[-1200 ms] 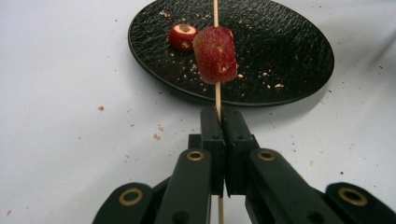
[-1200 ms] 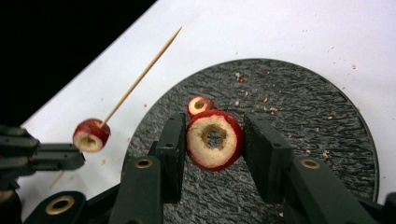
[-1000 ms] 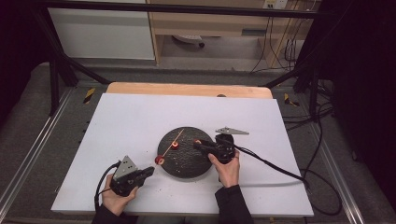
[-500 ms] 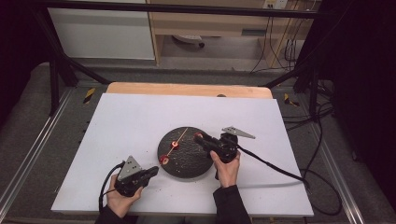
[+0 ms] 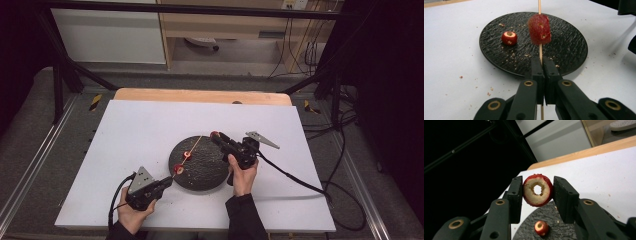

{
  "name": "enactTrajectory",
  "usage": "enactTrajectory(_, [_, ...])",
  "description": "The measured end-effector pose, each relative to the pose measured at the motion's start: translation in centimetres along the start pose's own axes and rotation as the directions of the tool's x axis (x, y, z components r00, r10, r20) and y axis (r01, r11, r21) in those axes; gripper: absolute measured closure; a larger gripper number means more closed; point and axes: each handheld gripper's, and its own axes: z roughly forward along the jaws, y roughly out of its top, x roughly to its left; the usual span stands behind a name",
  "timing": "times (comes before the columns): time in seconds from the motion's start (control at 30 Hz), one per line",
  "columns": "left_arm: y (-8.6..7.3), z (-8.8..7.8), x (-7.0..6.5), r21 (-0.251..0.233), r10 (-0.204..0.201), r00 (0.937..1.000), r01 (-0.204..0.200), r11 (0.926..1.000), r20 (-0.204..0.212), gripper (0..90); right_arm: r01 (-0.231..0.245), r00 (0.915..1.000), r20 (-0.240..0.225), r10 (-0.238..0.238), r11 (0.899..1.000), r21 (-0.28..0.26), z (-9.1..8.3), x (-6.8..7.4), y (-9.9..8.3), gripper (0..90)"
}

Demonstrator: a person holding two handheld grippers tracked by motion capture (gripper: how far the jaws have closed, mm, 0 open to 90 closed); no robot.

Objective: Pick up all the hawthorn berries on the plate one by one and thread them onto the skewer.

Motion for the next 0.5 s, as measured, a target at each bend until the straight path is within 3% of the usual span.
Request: enactTrajectory(0.5, [0.3,0.7,-1.5,-0.018,0.018,0.9996,-0.018,0.9997,0.02,88.1,-0.053,0.9986,-0.011,0.052,0.992,-0.113,0.0,0.1,0.9,61.4])
